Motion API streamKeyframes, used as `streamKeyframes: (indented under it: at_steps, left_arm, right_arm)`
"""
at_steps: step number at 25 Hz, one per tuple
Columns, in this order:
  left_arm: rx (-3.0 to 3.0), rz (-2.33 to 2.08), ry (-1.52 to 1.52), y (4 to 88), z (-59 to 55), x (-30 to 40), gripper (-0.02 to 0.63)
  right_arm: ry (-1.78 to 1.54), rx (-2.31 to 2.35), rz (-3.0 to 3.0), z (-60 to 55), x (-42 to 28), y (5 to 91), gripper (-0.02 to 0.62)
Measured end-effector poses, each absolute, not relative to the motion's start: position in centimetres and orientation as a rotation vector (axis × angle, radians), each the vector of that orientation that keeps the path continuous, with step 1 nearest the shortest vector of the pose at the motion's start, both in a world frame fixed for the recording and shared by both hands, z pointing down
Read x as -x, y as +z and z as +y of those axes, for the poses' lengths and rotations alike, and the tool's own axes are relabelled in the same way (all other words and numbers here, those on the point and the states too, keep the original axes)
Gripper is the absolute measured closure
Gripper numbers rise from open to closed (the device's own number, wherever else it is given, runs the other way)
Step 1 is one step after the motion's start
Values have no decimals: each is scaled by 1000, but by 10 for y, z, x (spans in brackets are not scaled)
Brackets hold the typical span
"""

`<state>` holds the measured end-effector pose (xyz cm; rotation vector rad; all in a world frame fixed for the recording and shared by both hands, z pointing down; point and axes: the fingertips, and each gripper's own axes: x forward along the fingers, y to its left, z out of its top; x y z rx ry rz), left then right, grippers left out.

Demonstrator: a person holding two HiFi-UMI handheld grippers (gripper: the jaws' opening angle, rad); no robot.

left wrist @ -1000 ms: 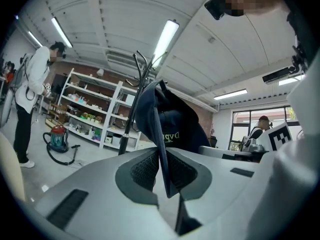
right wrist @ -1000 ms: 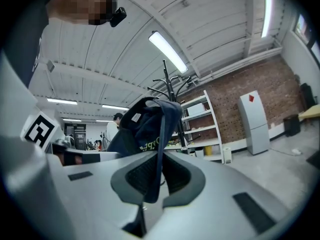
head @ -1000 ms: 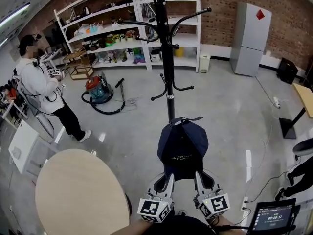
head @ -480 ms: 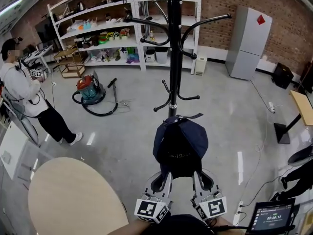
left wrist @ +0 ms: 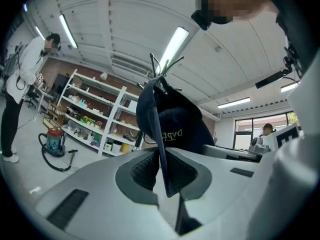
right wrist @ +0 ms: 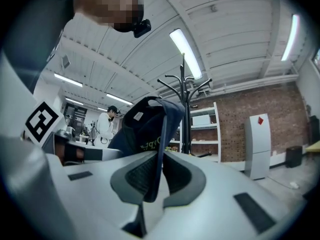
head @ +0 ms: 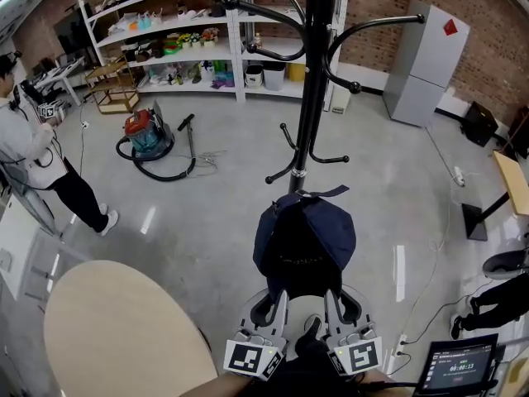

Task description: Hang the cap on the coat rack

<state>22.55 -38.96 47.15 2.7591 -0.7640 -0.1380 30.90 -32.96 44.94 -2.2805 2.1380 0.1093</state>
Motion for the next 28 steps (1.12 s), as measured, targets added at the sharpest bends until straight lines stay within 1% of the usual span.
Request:
streamKeyframes:
  at_steps: [4,20,28]
  left_arm:
    - [-2760,-785,-155,459,-395,-224,570]
    - [-2893,-887,-280,398,-427,-262,570]
    - [-2939,-929,-270,385,-441,-327,569]
  right_arm:
    - [125,2231,2117,-335,-308,436,568]
    - [251,2101,2095,-371,-351,384,568]
    - [217,2064,2093,-388,-420,384,568]
